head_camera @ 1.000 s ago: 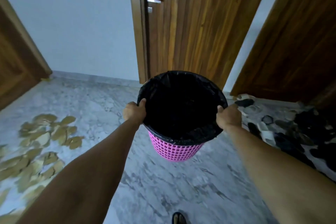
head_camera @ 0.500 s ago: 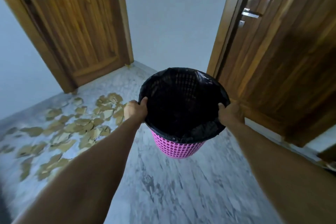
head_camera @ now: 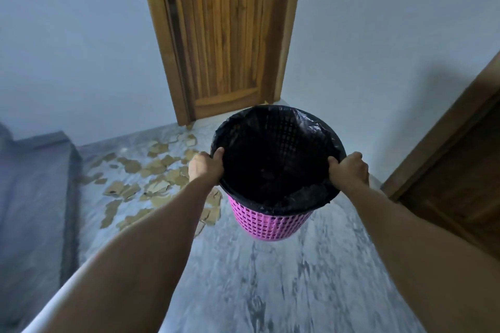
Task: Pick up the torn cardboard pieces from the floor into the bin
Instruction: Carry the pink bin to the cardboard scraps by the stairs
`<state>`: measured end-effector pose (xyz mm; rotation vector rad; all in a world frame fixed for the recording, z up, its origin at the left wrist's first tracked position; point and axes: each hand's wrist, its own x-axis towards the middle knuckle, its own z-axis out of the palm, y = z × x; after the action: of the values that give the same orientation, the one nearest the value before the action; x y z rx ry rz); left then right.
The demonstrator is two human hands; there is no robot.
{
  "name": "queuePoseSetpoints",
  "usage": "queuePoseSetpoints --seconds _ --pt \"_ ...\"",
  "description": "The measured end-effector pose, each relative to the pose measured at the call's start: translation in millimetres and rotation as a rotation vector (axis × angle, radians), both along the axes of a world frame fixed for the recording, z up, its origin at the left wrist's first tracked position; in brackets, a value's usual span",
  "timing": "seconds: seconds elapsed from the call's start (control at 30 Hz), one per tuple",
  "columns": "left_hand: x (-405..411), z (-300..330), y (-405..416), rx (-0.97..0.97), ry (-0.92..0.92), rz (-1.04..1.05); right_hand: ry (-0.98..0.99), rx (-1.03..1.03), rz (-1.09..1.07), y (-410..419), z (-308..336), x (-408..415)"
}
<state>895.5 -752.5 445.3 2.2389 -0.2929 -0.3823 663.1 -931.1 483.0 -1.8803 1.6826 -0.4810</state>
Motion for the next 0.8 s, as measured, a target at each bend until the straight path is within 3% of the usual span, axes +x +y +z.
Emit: queuePoseSetpoints --seconds 0.33,0.8 --pt "133 -11 28 0.046 -0.001 0.232 0.039 0.024 0.23 -24 -10 180" --pt "226 -61 92 0.134 0.116 0.701 0.136 0.135 0.686 -13 -81 388"
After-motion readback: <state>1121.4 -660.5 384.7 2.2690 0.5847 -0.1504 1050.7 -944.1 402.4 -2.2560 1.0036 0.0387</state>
